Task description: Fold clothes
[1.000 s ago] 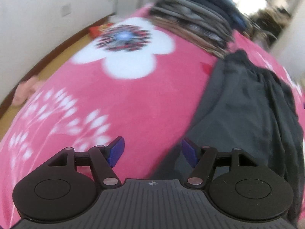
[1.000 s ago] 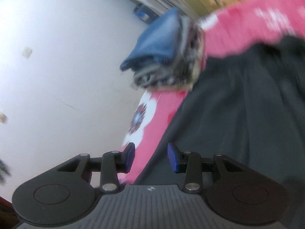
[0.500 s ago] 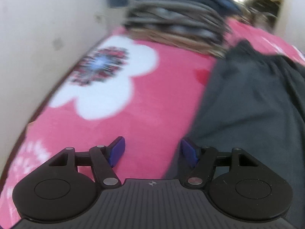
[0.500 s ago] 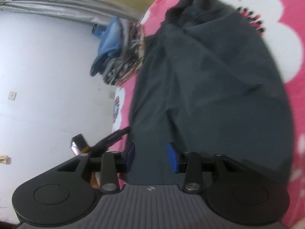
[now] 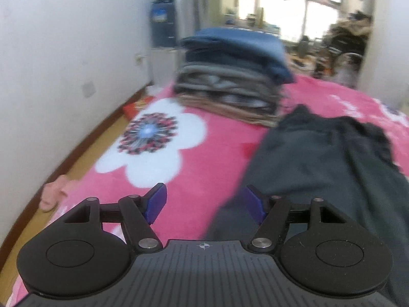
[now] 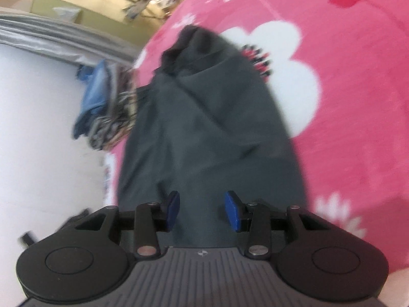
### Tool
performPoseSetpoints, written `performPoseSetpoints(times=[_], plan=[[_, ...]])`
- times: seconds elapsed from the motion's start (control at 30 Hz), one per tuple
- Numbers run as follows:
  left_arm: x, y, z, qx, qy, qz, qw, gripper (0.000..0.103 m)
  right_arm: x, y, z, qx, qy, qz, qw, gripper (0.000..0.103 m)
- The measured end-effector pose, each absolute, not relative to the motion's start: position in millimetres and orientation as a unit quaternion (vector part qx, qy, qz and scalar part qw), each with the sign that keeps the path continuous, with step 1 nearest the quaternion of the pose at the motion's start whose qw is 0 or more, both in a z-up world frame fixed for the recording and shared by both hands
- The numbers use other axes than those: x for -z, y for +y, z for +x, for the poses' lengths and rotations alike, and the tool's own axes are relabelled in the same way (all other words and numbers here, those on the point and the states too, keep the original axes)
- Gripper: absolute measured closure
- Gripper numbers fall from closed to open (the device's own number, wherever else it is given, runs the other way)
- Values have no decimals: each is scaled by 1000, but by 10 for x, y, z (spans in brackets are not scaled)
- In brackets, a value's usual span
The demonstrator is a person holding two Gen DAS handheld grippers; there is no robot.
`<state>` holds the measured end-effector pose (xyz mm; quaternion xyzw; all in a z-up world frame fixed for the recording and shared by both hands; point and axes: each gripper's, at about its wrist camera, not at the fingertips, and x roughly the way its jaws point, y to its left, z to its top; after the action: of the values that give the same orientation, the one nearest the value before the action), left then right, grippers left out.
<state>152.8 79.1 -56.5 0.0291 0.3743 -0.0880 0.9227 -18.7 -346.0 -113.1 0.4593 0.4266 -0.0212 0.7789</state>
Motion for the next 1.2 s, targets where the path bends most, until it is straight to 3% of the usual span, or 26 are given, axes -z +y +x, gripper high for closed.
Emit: performPoseSetpoints(times=[0.2,0.37,0.7,0.83,1.03,1.2], plan=[[473,405,1186,186,426,47,884,36,1200,-3681,-272,97,431,446,778,61],[704,59,783,283,462,83,836,36,1347,-3855,-388,128,441,476,750,61],[902,-417,248,392,443,114,798,37,1237,-3911,-520,123,452,463,753,60],[887,-488,312,390,446,74,802,37,1177,-3974,-441,116,454,447,762,53],[960,-659,503,362,445,42,818,38,987,-4060,79,90,421,355,830,53],[1051,-671,739,337,444,10,831,38,807,-3905,832,43,369,186,910,53]])
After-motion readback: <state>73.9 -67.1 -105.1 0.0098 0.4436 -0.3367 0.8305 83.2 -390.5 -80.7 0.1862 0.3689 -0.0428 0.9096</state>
